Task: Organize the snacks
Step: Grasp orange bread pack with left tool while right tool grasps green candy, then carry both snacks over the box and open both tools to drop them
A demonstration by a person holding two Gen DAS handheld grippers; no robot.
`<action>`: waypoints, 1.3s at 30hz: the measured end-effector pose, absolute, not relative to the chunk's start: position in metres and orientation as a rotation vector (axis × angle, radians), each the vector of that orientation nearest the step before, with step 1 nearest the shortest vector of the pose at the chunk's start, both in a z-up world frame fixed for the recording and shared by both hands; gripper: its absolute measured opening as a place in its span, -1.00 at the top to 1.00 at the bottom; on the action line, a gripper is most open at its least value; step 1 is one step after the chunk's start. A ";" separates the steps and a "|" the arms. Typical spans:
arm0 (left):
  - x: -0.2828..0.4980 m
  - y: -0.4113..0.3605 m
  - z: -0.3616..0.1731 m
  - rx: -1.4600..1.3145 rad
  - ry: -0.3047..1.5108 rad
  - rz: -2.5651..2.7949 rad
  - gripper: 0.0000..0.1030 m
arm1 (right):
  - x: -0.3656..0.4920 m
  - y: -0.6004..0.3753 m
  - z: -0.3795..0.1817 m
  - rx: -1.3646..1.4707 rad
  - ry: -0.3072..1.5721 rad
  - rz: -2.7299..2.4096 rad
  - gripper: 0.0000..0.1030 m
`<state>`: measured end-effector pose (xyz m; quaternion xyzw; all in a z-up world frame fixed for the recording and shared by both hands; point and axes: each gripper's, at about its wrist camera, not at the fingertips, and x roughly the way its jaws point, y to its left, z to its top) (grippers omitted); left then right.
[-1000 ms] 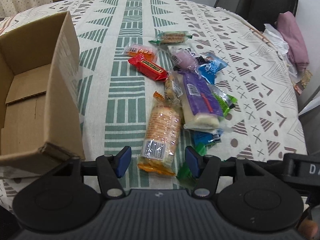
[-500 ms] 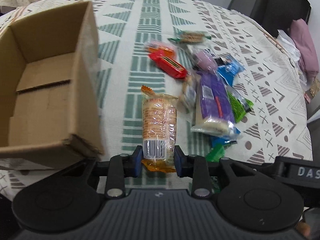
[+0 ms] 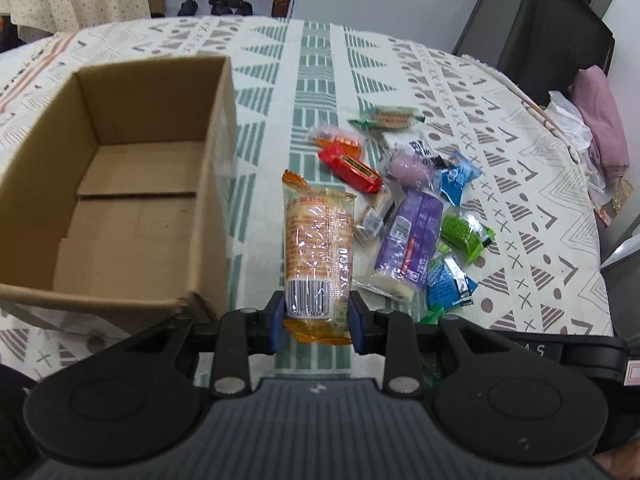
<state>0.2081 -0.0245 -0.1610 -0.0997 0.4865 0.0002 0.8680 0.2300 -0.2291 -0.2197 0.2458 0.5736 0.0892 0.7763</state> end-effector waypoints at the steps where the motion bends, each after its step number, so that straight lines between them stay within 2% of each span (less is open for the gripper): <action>1: 0.206 -0.023 -0.158 -0.210 1.014 0.002 0.39 | 0.229 -0.229 -0.219 0.526 1.235 0.195 0.37; 6: 0.196 -0.021 -0.141 -0.213 0.974 -0.015 0.39 | 0.222 -0.226 -0.208 0.487 1.194 0.218 0.44; 19: 0.169 -0.019 -0.093 -0.204 0.872 -0.024 0.39 | 0.209 -0.214 -0.173 0.476 1.040 0.321 0.44; 39: 0.166 0.039 -0.039 -0.179 0.800 0.130 0.39 | 0.224 -0.167 -0.136 0.478 0.843 0.561 0.44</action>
